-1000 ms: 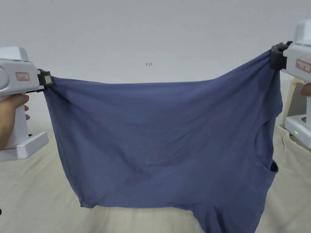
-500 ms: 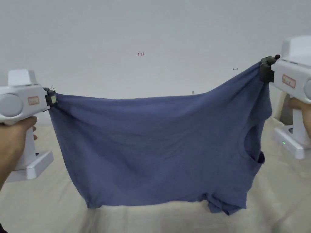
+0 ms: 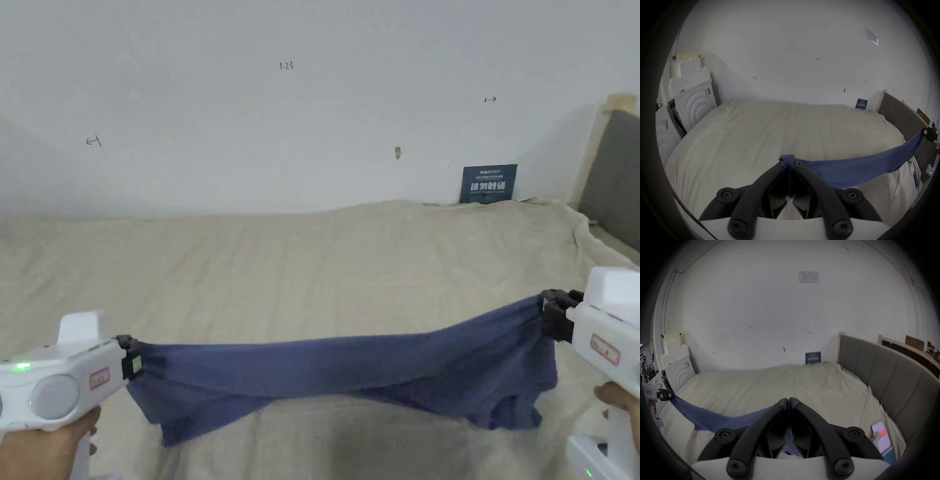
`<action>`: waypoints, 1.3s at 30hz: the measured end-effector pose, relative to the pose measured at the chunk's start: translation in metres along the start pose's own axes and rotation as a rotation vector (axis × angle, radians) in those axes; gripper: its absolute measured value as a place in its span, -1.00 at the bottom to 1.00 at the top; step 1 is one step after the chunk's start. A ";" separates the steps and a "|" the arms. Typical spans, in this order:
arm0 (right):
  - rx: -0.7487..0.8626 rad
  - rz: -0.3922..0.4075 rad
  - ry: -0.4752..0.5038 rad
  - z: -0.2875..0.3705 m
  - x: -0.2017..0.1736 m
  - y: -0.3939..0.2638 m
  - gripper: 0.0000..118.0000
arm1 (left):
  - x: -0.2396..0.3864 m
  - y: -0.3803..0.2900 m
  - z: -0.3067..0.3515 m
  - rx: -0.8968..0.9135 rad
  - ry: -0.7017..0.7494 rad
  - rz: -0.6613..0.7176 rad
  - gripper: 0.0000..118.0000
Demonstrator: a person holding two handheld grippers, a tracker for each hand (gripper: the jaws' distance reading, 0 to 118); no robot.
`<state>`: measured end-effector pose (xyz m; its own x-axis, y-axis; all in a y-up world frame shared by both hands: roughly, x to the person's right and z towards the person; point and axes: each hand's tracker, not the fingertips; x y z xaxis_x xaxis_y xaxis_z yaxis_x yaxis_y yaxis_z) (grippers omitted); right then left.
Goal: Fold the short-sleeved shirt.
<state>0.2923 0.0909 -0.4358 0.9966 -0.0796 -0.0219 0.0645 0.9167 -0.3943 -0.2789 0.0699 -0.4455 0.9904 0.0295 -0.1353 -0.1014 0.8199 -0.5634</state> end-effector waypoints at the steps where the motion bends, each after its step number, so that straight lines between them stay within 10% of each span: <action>1: -0.013 -0.005 -0.001 0.008 0.000 -0.015 -0.96 | -0.002 -0.015 0.003 -0.032 -0.009 -0.006 -0.97; 26: -0.256 -0.059 -0.016 0.215 0.003 -0.220 -0.96 | -0.063 -0.238 0.129 -0.261 0.022 0.086 -0.97; 39: -0.553 -0.079 -0.157 0.145 0.010 -0.282 -0.96 | -0.051 -0.283 0.094 -0.410 0.094 0.090 -0.96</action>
<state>0.2917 -0.1118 -0.1910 0.9882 -0.0413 0.1472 0.1446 0.5659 -0.8117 -0.2923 -0.1096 -0.2027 0.9648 0.0230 -0.2620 -0.2353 0.5205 -0.8208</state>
